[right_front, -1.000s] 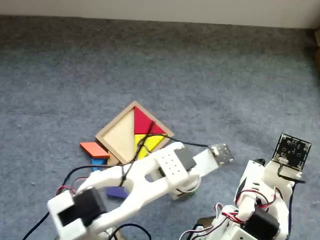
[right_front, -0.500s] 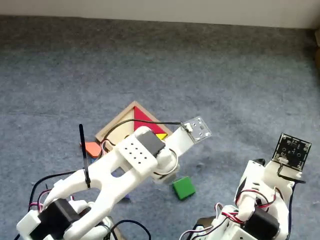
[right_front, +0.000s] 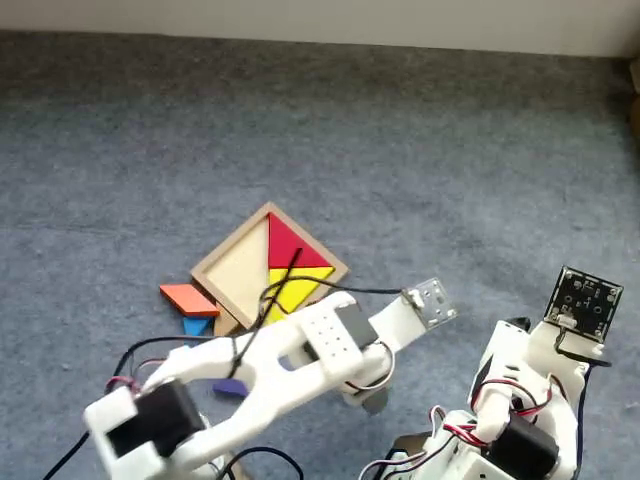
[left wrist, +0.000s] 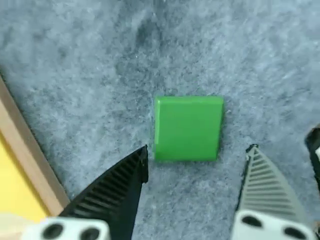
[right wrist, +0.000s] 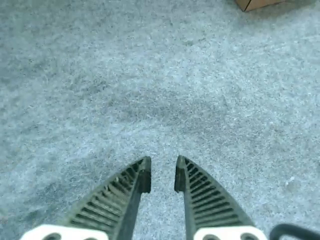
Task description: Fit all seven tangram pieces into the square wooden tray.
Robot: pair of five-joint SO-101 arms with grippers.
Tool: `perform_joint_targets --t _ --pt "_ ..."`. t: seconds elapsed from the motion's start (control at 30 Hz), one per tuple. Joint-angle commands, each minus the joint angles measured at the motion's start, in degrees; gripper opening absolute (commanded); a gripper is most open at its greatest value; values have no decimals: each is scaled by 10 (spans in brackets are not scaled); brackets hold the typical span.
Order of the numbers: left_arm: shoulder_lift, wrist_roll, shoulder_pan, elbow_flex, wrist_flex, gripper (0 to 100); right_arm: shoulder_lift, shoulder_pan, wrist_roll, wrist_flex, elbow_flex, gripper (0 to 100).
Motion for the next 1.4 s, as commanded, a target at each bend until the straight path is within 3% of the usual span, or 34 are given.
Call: perform_joint_targets --t 0.0,0.13,0.3,0.77,0.97,1.23,1.37 --pt "61 6 -7 -74 9 305 4 -5 -1 -11 -2 92" --pt "115 3 -7 -135 59 291 0 -5 -1 -12 10 92" --pt "149 -25 5 -159 67 170 0 -5 -1 -12 13 92" --pt "64 -31 -29 -148 104 92 0 -5 -1 -12 13 92" --pt "-7 -77 -76 -100 104 92 0 -5 -1 -12 13 92" --pt "-102 -136 -206 -61 104 95 0 -5 -1 -12 13 92" --pt "-111 -152 -222 -51 107 115 0 -5 -1 -12 13 92"
